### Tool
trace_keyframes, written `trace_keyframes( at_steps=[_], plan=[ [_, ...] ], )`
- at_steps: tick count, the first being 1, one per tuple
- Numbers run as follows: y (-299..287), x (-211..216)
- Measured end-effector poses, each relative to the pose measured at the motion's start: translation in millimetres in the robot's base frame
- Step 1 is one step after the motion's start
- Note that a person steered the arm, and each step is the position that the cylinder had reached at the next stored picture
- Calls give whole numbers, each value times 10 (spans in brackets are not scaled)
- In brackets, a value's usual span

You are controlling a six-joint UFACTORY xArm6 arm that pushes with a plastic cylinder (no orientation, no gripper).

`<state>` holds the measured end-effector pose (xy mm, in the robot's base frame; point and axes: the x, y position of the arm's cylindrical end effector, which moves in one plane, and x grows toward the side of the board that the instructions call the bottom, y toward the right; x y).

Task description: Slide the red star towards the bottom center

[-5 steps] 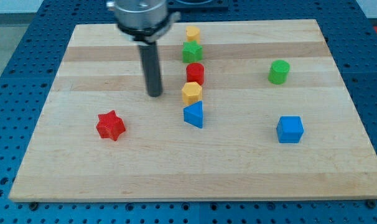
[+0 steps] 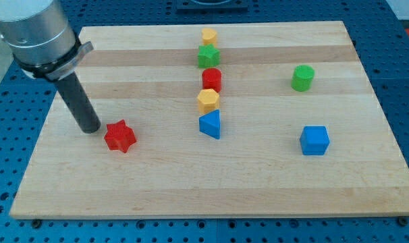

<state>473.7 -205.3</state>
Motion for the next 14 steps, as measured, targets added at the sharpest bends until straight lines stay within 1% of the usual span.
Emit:
trace_keyframes(
  at_steps=[1, 3, 4, 5, 6, 7, 8, 9, 11, 12, 13, 14],
  plan=[
    [328, 3],
    [1013, 181],
    [1129, 135],
    [772, -185],
    [214, -280],
    [-36, 237],
    [343, 595],
    [655, 595],
    [1552, 624],
    [1626, 692],
    [1442, 720],
    [971, 827]
  ],
)
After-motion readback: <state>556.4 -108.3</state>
